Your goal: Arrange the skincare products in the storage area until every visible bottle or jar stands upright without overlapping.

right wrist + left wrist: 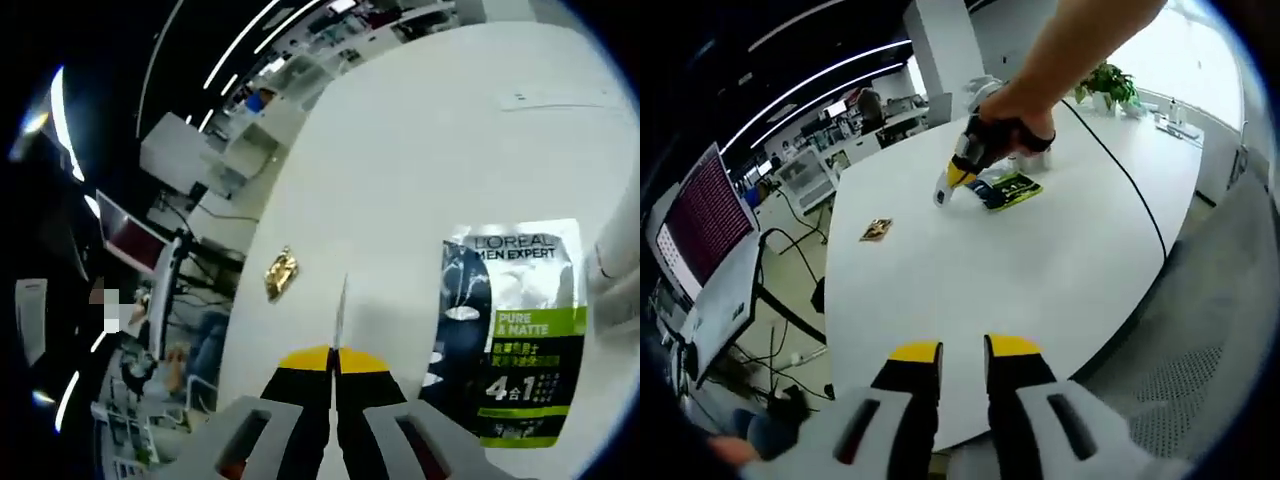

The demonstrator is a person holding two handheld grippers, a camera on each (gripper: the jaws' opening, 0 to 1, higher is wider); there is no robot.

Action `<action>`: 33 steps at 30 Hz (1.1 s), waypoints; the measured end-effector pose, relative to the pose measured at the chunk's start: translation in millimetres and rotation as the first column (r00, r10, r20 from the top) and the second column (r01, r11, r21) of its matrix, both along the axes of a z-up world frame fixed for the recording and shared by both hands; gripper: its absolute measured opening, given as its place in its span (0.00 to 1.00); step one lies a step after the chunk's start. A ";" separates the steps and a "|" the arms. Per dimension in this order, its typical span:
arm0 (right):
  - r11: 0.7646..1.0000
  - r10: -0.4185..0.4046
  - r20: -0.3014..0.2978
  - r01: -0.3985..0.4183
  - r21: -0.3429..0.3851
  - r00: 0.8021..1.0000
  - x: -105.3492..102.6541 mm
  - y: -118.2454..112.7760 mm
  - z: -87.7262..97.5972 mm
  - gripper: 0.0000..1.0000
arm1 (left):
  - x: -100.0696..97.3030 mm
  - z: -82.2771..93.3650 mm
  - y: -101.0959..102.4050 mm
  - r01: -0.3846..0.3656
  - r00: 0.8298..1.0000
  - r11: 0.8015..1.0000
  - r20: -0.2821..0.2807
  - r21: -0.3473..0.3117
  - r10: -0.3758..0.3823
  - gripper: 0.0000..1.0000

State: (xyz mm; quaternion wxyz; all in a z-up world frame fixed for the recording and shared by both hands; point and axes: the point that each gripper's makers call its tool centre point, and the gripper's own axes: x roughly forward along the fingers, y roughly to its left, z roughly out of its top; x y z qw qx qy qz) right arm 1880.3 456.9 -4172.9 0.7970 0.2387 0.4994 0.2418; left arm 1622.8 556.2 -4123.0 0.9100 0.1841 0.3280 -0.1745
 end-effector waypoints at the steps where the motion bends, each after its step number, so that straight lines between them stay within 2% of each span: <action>1: 1.000 -0.006 -0.002 0.006 -0.002 1.000 2.2 -0.4 -1.7 0.00 | -0.3 -0.9 0.2 0.000 1.000 1.000 -0.004 0.003 0.000 0.11; 19: 0.992 -0.065 -0.042 0.060 -0.108 0.997 9.5 -15.0 -20.9 0.00 | -2.6 -5.2 1.9 0.002 1.000 1.000 -0.024 0.023 -0.002 0.07; 33: 0.987 -0.049 -0.057 0.039 -0.158 0.997 10.9 -17.1 -27.9 0.00 | -3.4 -6.2 2.6 0.004 1.000 1.000 -0.029 0.031 -0.003 0.05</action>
